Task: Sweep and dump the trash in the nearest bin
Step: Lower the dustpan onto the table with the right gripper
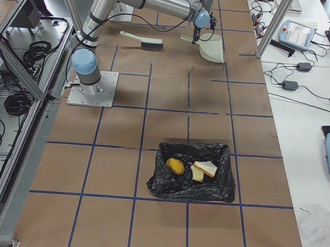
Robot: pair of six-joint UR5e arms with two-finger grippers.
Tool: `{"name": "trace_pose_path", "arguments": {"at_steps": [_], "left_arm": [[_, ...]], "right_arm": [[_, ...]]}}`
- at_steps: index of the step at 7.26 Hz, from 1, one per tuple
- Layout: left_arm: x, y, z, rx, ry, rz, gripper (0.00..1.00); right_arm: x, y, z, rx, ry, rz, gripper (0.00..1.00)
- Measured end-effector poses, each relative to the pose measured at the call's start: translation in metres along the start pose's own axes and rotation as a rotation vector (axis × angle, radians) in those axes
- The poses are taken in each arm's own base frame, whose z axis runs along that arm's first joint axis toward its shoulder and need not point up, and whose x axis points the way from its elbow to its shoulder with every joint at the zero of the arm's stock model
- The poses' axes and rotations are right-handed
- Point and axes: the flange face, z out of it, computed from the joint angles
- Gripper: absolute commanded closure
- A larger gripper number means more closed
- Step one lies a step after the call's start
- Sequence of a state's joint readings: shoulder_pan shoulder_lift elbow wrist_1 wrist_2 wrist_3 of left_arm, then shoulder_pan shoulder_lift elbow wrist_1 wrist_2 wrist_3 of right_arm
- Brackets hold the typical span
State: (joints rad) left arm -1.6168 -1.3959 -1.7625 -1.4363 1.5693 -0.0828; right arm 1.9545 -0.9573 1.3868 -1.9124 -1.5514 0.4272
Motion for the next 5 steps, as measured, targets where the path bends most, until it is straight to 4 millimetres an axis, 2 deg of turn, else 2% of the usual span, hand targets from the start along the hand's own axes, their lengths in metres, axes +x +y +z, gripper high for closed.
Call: {"name": "trace_pose_path", "arguments": {"at_steps": [3,5], "left_arm": [[0.000,0.000,0.000,-0.001,0.000,0.000,0.00],[0.000,0.000,0.000,-0.001,-0.001,0.000,0.00]], "right_arm": [[0.002,-0.003,-0.002,0.002,-0.005,0.003,0.00],[0.010,-0.004,-0.017,0.014,-0.011,0.010,0.00]]}}
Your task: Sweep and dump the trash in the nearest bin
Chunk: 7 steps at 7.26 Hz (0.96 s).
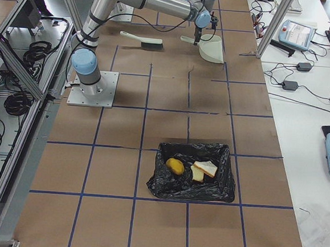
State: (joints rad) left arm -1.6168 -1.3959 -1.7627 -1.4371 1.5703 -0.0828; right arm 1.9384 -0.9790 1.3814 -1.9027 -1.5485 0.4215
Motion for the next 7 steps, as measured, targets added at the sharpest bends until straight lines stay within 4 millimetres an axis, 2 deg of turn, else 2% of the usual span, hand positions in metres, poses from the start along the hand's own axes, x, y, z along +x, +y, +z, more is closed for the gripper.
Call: {"name": "trace_pose_path", "arguments": {"at_steps": [2,4,5,7], "left_arm": [[0.000,0.000,0.000,0.000,0.001,0.000,0.00],[0.001,0.000,0.002,-0.004,0.001,0.004,0.00],[0.003,0.002,0.005,-0.010,0.002,0.016,0.01],[0.024,0.011,0.005,-0.010,0.002,0.085,0.00]], "right_arm": [[0.012,0.017,-0.043,0.012,-0.001,-0.016,0.00],[0.035,0.032,-0.084,0.006,0.002,-0.076,0.00],[0.056,0.038,-0.105,0.004,0.002,-0.118,0.00],[0.119,0.059,-0.150,0.004,-0.003,-0.189,0.00]]}}
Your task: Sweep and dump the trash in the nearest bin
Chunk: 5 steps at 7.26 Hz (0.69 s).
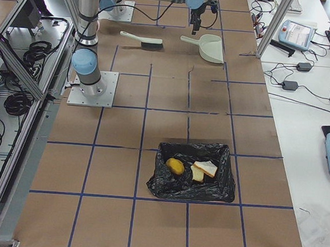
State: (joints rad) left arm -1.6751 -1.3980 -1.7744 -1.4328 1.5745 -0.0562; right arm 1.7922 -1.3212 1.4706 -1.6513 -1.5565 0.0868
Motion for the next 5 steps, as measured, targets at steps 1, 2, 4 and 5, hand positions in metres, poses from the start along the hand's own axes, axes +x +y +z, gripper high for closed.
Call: {"name": "trace_pose_path", "arguments": {"at_steps": [1,2,4,5], "left_arm": [[0.010,0.002,-0.001,0.006,-0.001,0.038,0.00],[0.014,0.001,-0.003,0.012,0.000,0.055,0.00],[0.015,-0.003,-0.012,0.034,0.003,0.051,0.00],[0.014,-0.009,-0.017,0.043,0.004,0.047,0.00]], "right_arm": [[0.028,0.021,-0.011,0.003,-0.004,-0.022,0.00],[0.054,0.044,-0.016,0.006,-0.007,-0.034,0.00],[0.098,0.085,-0.042,0.051,0.017,-0.002,0.00],[0.111,0.095,-0.055,0.065,0.037,0.020,0.00]]}}
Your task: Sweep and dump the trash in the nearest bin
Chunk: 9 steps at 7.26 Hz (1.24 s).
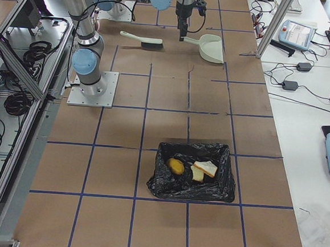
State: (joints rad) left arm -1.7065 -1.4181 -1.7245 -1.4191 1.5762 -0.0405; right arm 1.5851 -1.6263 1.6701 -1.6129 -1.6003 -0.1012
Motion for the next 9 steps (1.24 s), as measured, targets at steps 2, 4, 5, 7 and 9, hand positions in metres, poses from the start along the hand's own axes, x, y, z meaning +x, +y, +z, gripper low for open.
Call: {"name": "trace_pose_path", "arguments": {"at_steps": [2,4,5,7,9], "left_arm": [[0.000,-0.022,-0.007,0.006,-0.005,-0.003,0.00],[0.000,-0.034,-0.007,-0.003,-0.008,-0.004,0.00],[0.000,-0.035,-0.006,-0.007,-0.009,-0.005,0.00],[0.000,-0.035,-0.004,-0.009,-0.008,-0.018,0.00],[-0.001,-0.034,-0.004,-0.009,-0.009,-0.062,0.00]], "right_arm": [[0.007,0.006,-0.018,0.012,0.010,0.033,0.00],[0.005,0.006,-0.021,0.013,0.006,0.059,0.00],[0.003,0.006,-0.021,0.013,0.001,0.062,0.00],[0.002,0.007,-0.021,0.014,-0.012,0.063,0.00],[0.002,0.008,-0.021,0.014,-0.013,0.064,0.00]]}}
